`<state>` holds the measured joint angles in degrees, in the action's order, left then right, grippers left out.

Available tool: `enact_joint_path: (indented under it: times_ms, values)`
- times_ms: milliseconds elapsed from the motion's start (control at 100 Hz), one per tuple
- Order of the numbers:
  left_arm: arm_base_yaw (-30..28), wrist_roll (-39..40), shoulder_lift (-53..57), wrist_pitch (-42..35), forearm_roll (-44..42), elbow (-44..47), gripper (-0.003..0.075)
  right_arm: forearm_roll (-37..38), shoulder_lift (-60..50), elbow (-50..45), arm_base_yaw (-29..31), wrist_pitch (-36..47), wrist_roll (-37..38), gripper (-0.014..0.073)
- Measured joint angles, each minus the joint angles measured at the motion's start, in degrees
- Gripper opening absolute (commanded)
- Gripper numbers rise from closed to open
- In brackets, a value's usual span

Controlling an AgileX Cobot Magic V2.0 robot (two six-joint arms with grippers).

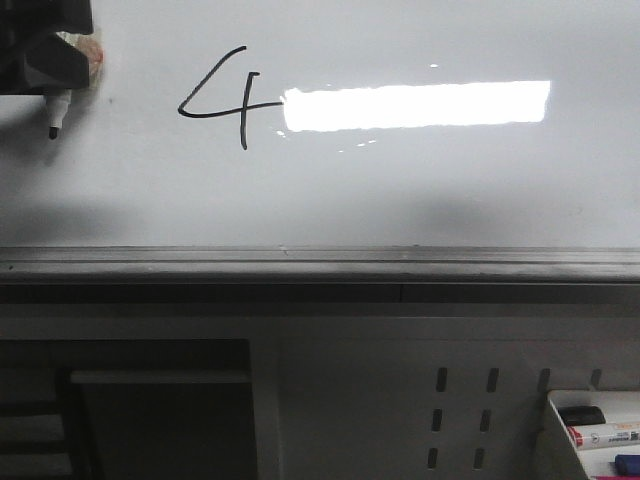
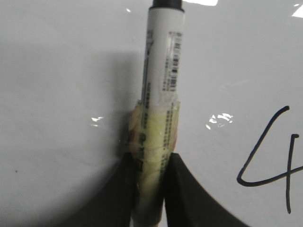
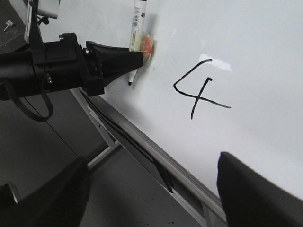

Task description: Write number 4 on whiteboard

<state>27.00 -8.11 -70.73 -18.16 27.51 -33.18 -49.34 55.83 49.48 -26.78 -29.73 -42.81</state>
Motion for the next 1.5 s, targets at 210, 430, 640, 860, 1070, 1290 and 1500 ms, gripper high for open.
enact_joint_path:
  times_ms: [210,430,640,860,1070,1290,1500]
  values:
    - [0.0,0.1,-0.94,-1.06,0.03,-0.05,-0.002,0.0,0.0,0.0,0.0,0.32,0.0,0.0498]
    - [0.0,0.13,-2.38,-2.98,-0.12,-0.05,-0.002,0.0,0.0,0.0,0.0,0.46,0.15,0.0498]
    - [0.0,0.13,-3.85,-4.5,-0.79,-0.33,-0.002,0.0,0.0,-0.09,0.0,0.49,0.15,0.0499]
    - [0.0,0.13,-4.05,-5.45,-1.04,-0.33,-0.002,0.0,0.0,-0.46,0.0,0.59,0.15,0.0499]
    - [0.0,0.13,-4.05,-5.45,-1.04,-0.33,0.0,0.0,0.0,-0.58,0.0,0.61,0.15,0.0498]
    - [0.0,0.13,-4.21,-5.37,-1.08,-0.42,0.0209,0.0,0.0,-0.58,0.0,0.71,0.15,0.0498]
    - [0.0,0.13,-4.35,-5.61,-1.08,-0.7,0.0293,0.0,0.0,-0.58,0.0,0.71,0.29,0.0499]
